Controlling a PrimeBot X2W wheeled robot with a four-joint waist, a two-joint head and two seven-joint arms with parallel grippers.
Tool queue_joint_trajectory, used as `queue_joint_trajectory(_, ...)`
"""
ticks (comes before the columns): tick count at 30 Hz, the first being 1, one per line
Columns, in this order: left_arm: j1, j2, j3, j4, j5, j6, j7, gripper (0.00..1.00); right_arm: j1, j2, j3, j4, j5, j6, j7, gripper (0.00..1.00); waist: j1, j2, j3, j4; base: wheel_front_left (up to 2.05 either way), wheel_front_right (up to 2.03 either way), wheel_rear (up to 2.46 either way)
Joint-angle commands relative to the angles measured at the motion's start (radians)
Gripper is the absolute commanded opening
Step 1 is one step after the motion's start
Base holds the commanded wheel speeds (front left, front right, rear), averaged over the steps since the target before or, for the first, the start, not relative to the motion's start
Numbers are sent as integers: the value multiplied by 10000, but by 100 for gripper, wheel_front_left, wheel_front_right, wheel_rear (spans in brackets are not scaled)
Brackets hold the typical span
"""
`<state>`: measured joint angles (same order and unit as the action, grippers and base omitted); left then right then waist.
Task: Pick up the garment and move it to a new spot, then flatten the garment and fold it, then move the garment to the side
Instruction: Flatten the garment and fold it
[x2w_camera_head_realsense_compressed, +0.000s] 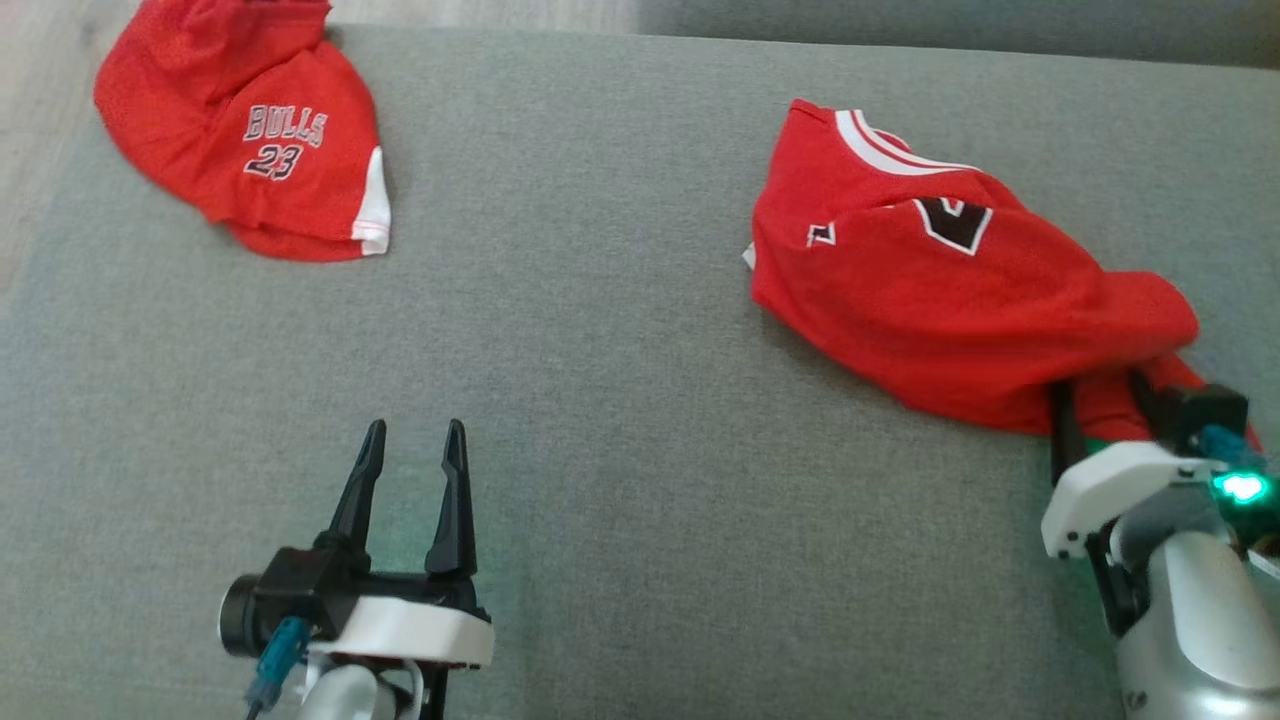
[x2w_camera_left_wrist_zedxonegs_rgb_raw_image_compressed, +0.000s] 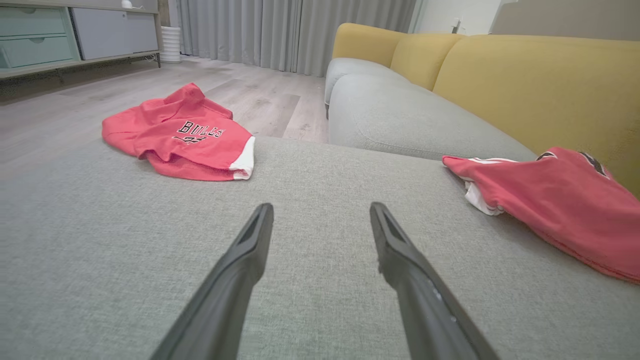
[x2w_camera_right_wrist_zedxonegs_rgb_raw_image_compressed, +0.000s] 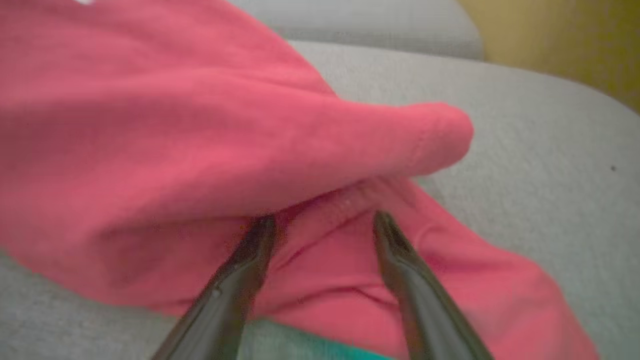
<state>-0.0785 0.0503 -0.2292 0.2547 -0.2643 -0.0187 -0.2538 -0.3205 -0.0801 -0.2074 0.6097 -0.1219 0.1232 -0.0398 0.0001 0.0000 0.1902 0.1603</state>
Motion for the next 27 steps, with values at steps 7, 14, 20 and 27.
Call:
queue_joint_trajectory(7,-153,-1,287,-236,-5,70,-80,100,-437,87,-95,306,223,75,-204,34,-1,0,-192,13,0,0,0)
queue_joint_trajectory(14,-17,-1,339,-190,58,19,-80,100,-456,221,493,-249,473,75,-861,0,-1,0,-512,-511,0,0,0)
queue_joint_trajectory(20,93,-1,398,-191,36,42,-80,100,372,274,921,-1683,942,75,-960,0,-1,0,-763,-948,0,0,0)
queue_joint_trajectory(27,177,-1,513,-279,41,27,-80,100,2786,294,600,-3709,1587,75,-303,0,-1,0,-789,-1226,0,0,0)
